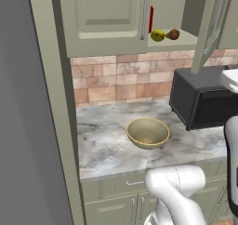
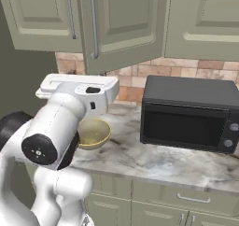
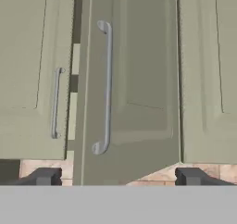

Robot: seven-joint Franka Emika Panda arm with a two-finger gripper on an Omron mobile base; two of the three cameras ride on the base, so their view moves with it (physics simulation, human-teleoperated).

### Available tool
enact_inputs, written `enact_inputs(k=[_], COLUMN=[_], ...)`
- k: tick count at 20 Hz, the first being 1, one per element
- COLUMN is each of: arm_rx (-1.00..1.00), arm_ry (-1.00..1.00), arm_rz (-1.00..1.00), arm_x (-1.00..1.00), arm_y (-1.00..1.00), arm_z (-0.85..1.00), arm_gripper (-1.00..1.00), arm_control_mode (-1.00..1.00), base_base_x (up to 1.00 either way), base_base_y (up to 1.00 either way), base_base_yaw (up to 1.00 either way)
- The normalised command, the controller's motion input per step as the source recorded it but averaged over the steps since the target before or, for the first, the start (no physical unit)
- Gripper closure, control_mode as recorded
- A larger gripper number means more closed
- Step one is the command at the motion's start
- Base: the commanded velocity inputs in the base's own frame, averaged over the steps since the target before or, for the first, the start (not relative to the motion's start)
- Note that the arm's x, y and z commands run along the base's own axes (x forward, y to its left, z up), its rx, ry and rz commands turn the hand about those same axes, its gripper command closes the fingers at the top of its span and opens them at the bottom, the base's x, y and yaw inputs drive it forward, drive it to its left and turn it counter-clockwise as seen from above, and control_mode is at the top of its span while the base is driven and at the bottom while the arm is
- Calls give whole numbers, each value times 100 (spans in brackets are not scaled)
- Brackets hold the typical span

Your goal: Open the cabinet. Pick the pear and pear from the cabinet and place them into the bowl. Then close the cabinet.

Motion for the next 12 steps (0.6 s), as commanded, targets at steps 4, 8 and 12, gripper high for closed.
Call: enact_inputs(k=[4, 8, 12], arm_rx=[-10, -12, -10], arm_ry=[-4, -8, -9], arm_rz=[-26, -28, -25], arm_x=[-23, 0, 14], arm_y=[82, 97, 83], arm_z=[-18, -1, 0], arm_gripper=[-100, -100, -100], arm_control_mode=[-100, -100, -100], base_base_x=[0, 0, 0], base_base_y=[0, 0, 0], base_base_yaw=[0, 0, 0])
